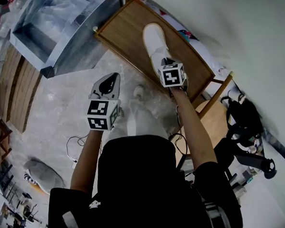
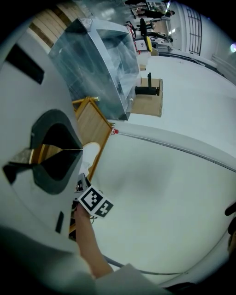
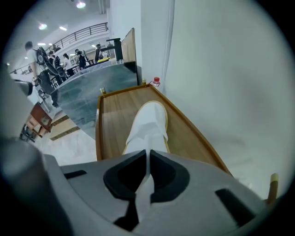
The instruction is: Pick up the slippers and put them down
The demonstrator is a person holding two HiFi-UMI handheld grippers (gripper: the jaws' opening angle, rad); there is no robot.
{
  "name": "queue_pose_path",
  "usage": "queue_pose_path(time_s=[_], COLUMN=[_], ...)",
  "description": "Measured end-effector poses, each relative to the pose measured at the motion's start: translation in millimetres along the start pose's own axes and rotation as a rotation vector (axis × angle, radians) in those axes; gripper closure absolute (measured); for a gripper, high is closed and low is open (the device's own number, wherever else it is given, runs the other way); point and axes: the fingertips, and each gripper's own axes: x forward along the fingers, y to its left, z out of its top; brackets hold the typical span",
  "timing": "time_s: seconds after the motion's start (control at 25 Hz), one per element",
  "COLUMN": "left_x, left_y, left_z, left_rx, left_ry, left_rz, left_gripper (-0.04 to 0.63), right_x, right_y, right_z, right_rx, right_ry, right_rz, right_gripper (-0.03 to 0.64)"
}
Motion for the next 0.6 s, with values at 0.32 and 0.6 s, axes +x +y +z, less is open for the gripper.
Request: queue_pose_path(time_s=[0.32,0.6], left_x=[-27,-60], left_y=[-16,-15], left_z=[1,-5], left_rx=[0.016,0.025], left_ry=[-0.031,-0.047], left_rz=[-0.027,-0.014], left_gripper=[0.588,0.588], right_x=[-43,-70], right_y=[12,28], right_z=[-3,-7], right_rx=[0.032,0.005], right_ry=[-0.073,-0.121], right_rz=[-0.001,0.006], right_gripper=[0.611,0.61])
